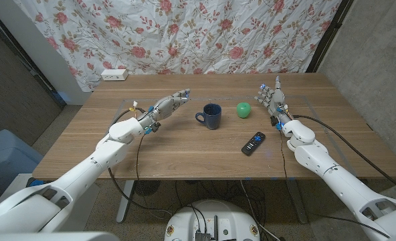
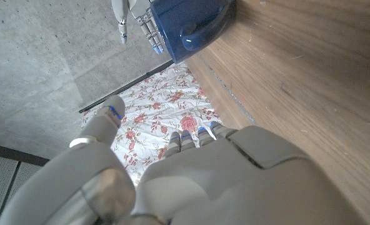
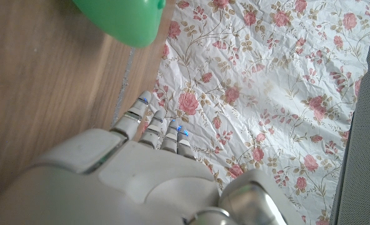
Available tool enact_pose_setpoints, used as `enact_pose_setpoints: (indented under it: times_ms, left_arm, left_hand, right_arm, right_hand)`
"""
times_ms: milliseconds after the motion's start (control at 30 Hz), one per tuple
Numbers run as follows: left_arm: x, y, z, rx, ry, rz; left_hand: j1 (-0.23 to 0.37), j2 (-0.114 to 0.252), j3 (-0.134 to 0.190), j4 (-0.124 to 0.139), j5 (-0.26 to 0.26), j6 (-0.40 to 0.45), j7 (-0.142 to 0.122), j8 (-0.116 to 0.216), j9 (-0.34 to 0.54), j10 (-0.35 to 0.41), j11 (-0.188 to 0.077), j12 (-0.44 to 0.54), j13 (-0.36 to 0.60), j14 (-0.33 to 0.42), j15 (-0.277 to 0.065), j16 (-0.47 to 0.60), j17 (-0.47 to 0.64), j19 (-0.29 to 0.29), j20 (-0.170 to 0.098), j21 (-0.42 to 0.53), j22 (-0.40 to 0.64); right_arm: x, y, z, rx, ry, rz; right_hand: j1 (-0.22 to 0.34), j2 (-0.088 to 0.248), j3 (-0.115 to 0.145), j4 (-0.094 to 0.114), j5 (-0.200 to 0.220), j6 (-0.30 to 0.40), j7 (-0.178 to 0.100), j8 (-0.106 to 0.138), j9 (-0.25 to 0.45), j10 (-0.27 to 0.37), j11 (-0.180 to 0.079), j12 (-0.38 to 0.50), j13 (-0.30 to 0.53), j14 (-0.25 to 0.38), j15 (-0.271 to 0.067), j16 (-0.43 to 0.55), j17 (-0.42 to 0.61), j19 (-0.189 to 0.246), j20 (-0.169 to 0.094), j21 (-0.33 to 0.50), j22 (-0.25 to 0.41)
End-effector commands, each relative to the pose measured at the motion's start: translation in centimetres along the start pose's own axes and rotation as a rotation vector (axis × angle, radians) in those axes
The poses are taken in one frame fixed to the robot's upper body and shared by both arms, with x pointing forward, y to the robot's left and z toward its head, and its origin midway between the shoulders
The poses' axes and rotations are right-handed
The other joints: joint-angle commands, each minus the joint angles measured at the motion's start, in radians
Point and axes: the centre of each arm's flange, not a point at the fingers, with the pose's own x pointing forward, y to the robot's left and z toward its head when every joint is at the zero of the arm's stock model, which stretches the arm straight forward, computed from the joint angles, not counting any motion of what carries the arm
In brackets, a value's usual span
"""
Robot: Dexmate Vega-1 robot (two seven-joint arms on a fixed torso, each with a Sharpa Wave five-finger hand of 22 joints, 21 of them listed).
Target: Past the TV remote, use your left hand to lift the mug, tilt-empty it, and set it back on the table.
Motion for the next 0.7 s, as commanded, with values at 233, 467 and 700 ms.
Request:
enact_pose_setpoints:
  times_ms: [233,467,700]
  left_arm:
    - [0.9,-0.8,-0.5,0.082,-0.013,-0.079]
    - [1.2,-1.7,-1.2,0.091,0.008,-0.125]
    - [1.6,-2.2,-1.6,0.122,0.024,-0.154]
  left_hand:
    - [0.044,-0.016,0.017,0.002,-0.006,-0.082,0.01,-0.01,0.002,-0.066,0.015,-0.003,0.002,-0.072,0.007,-0.001,0.005,-0.046,0.0,0.005,0.004]
    - [0.067,-0.035,0.019,0.004,-0.01,-0.13,0.024,-0.007,0.002,-0.116,0.034,-0.002,0.003,-0.122,0.017,-0.003,0.006,-0.101,0.003,0.001,0.005]
    - [0.084,-0.053,0.017,0.005,-0.012,-0.178,0.031,-0.008,0.002,-0.154,0.05,-0.001,0.003,-0.162,0.041,-0.001,0.007,-0.148,0.009,0.001,0.006]
  right_arm:
    - [0.0,0.0,0.0,0.0,0.0,0.0]
    - [0.0,0.0,0.0,0.0,0.0,0.0]
    - [0.0,0.0,0.0,0.0,0.0,0.0]
  right_hand:
    - [-0.009,0.05,0.0,0.007,0.006,0.006,-0.001,0.005,0.005,0.001,-0.002,0.005,0.004,0.007,-0.005,0.005,0.004,0.004,-0.003,0.005,0.001]
    - [-0.009,0.05,0.0,0.007,0.006,0.007,-0.002,0.005,0.005,0.003,-0.004,0.006,0.004,0.006,-0.005,0.005,0.004,0.005,-0.002,0.005,0.001]
    - [-0.009,0.05,0.0,0.007,0.006,0.006,-0.002,0.005,0.005,0.003,-0.003,0.006,0.004,0.007,-0.005,0.005,0.004,0.005,-0.002,0.005,0.001]
